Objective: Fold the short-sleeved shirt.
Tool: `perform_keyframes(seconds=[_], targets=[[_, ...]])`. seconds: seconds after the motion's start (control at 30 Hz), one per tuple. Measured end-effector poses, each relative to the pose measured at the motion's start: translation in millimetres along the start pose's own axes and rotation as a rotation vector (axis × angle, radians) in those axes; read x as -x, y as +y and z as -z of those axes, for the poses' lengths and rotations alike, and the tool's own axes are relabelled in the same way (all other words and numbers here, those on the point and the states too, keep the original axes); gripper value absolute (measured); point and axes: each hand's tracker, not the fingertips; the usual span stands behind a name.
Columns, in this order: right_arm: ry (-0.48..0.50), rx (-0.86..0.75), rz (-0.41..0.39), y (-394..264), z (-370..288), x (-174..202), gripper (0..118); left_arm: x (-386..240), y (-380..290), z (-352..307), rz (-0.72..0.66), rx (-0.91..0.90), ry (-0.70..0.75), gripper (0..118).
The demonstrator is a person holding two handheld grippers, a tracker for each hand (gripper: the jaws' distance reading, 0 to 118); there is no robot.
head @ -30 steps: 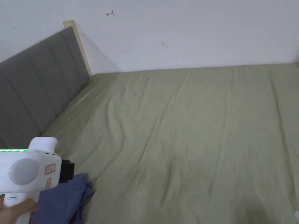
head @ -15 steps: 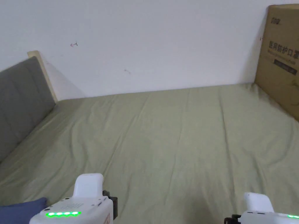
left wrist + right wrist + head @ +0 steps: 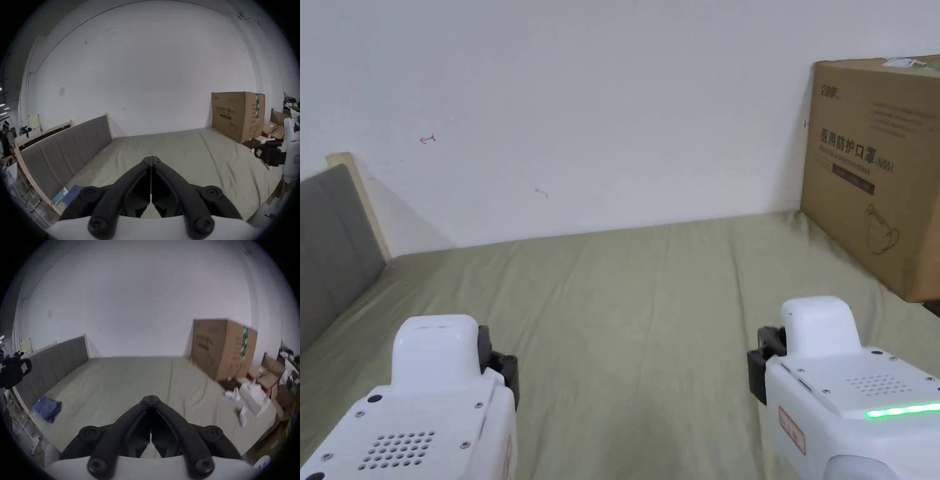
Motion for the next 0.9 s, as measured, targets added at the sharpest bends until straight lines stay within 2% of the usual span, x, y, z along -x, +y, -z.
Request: perform_keyframes(seconds=[0.1, 0.23, 0.43, 0.47, 0.5, 0.53, 0.57, 0.6, 0.63, 0.67, 0.7, 0.73, 0.83, 0.9], targets=[[-0.061, -0.112, -0.072, 15.1, -12.4, 13.9, 0, -5.4, 6.4, -0.3, -0.022, -0.037, -0.013, 7], [-0.054, -0.149, -0.098, 19.9, -19.7, 23.0, 0, -6.8, 9.9, 0.2, -0.058, -0.043, -0.03, 6], [-0.061, -0.118, -0.057, 20.2, -14.0, 21.4, 0, -5.3, 11.5, 0.9, -0.069, -0.035, -0.035, 7], [-0.057, -0.122, -0.045, 19.2, -13.7, 18.9, 0, -5.0, 11.6, 0.9, -0.065, -0.036, -0.034, 8], [-0.057, -0.124, -0.034, 19.0, -13.6, 17.7, 0, -4.6, 11.7, 1.1, -0.063, -0.036, -0.032, 17], [-0.066, -0.121, -0.026, 19.3, -13.6, 17.4, 7, -3.4, 11.4, 1.5, -0.064, -0.034, -0.038, 46], [-0.074, -0.12, -0.023, 19.2, -13.5, 17.1, 19, -2.3, 10.5, 2.3, -0.069, -0.033, -0.042, 80], [-0.08, -0.122, -0.021, 18.6, -13.5, 16.3, 38, -1.3, 9.4, 4.8, -0.081, -0.022, -0.042, 106], [-0.085, -0.116, -0.02, 18.5, -12.5, 15.1, 74, -0.6, 7.9, 6.9, -0.096, -0.005, -0.042, 118], [-0.086, -0.105, -0.022, 18.9, -10.1, 13.8, 98, 0.0, 5.7, 6.5, -0.11, -0.007, -0.046, 118], [-0.084, -0.092, -0.022, 18.2, -7.2, 12.0, 111, 0.4, 4.0, 4.0, -0.122, -0.028, -0.04, 118], [-0.082, -0.091, -0.021, 16.8, -6.7, 10.6, 115, -0.3, 4.6, 6.0, -0.111, -0.021, -0.039, 118], [-0.098, -0.104, -0.028, 16.1, -7.2, 10.4, 115, -3.6, 6.9, 9.5, -0.054, 0.007, 0.006, 118], [-0.113, -0.106, -0.031, 17.0, -6.7, 11.0, 115, -1.8, 6.7, 11.4, -0.06, 0.017, -0.026, 118]])
